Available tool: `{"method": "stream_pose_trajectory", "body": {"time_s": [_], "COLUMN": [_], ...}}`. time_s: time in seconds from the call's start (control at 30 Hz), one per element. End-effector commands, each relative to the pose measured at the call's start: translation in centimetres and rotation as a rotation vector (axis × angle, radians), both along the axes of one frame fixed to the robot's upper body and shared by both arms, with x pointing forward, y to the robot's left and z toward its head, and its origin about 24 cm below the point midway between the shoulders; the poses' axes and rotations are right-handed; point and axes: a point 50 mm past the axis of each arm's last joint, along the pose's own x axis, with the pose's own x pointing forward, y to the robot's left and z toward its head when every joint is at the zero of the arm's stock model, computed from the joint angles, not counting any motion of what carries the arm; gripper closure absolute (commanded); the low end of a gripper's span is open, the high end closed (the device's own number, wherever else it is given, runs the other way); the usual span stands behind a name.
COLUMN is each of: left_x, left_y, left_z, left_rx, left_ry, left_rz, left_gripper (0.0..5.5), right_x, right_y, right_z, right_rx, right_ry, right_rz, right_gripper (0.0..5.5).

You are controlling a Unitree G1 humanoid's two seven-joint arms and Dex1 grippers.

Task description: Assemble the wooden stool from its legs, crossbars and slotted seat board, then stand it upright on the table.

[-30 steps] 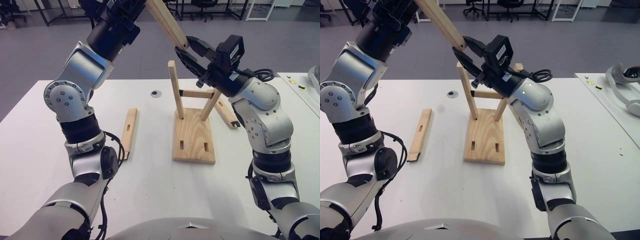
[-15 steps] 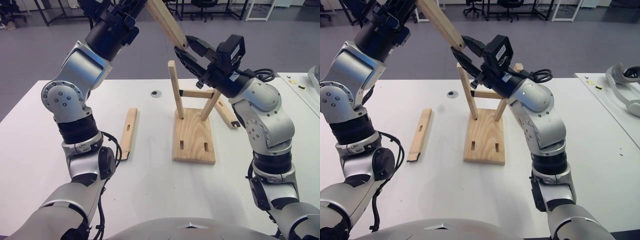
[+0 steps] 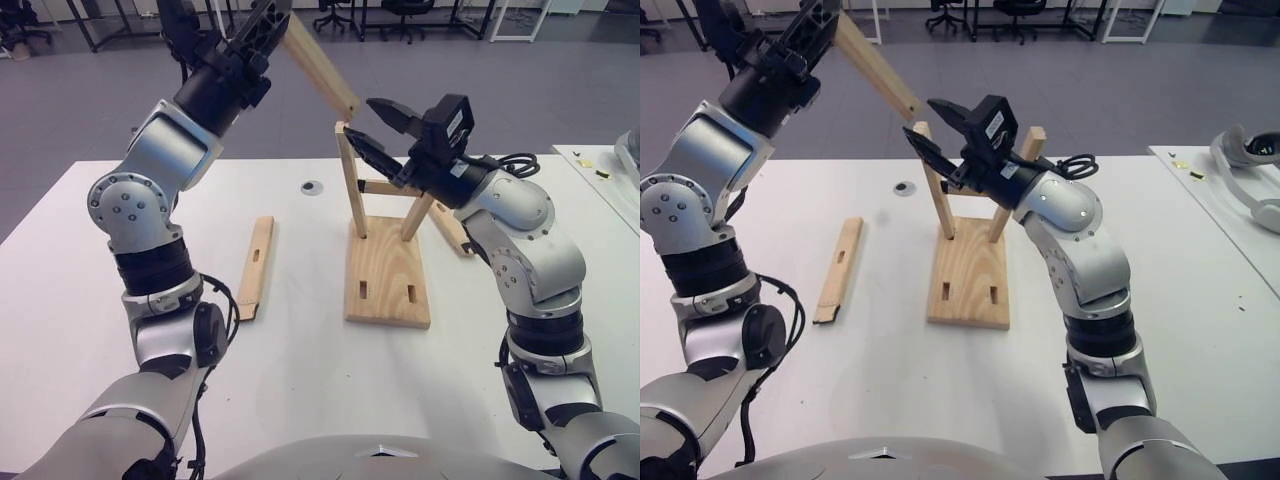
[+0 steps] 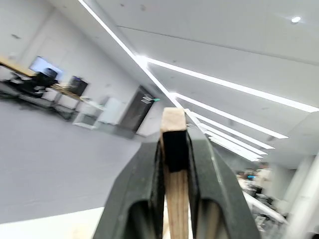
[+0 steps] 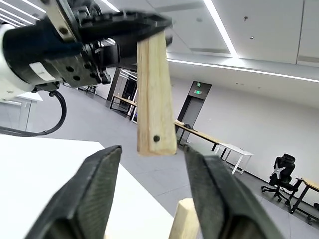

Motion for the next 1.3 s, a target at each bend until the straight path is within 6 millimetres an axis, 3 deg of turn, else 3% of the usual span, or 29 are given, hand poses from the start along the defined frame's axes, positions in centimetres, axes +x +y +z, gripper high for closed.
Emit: {"method": "stream_pose_trajectory", "body": {"time_s": [0.03,0.1,0.2,0.33,0.57,0.77,1.1,1.3], "left_x": [0.3,-0.1,-0.4,-1.4,-1.8,-1.8,-2.5,-3.8], "left_y": [4.1,5.7,6.0,5.2,5.3,4.0,4.6,3.7], "left_z": [-5.3,-9.3,-13.5,-16.7,-17.4,-17.6,-21.5,-23.1], "left_rx": [0.296,0.442,0.582,0.64,0.647,0.65,0.86,0.766], "left_ry": [0.135,0.227,0.287,0.315,0.302,0.31,0.534,0.6], "left_rz": [0.202,0.271,0.328,0.394,0.516,0.497,0.565,0.666], "left_gripper": [5.09,5.09,5.09,5.09,5.09,5.09,5.09,5.09], "right_x": [-0.4,-0.4,-0.1,0.1,0.1,0.2,0.1,0.0], "right_y": [-0.1,-0.4,-0.7,-0.8,-0.9,-1.0,-0.9,-1.1], "right_z": [-0.5,-0.6,-0.6,-0.5,-0.6,-0.5,-0.4,-0.4], "right_rx": [-0.013,-0.001,0.019,0.036,0.047,0.049,0.071,0.079], "right_ry": [0.006,0.009,0.005,0.002,0.008,0.007,0.005,0.003], "right_rz": [-0.007,-0.031,-0.068,-0.089,-0.103,-0.105,-0.116,-0.128], "right_gripper": [3.06,3.06,3.06,3.06,3.06,3.06,3.06,3.06]}}
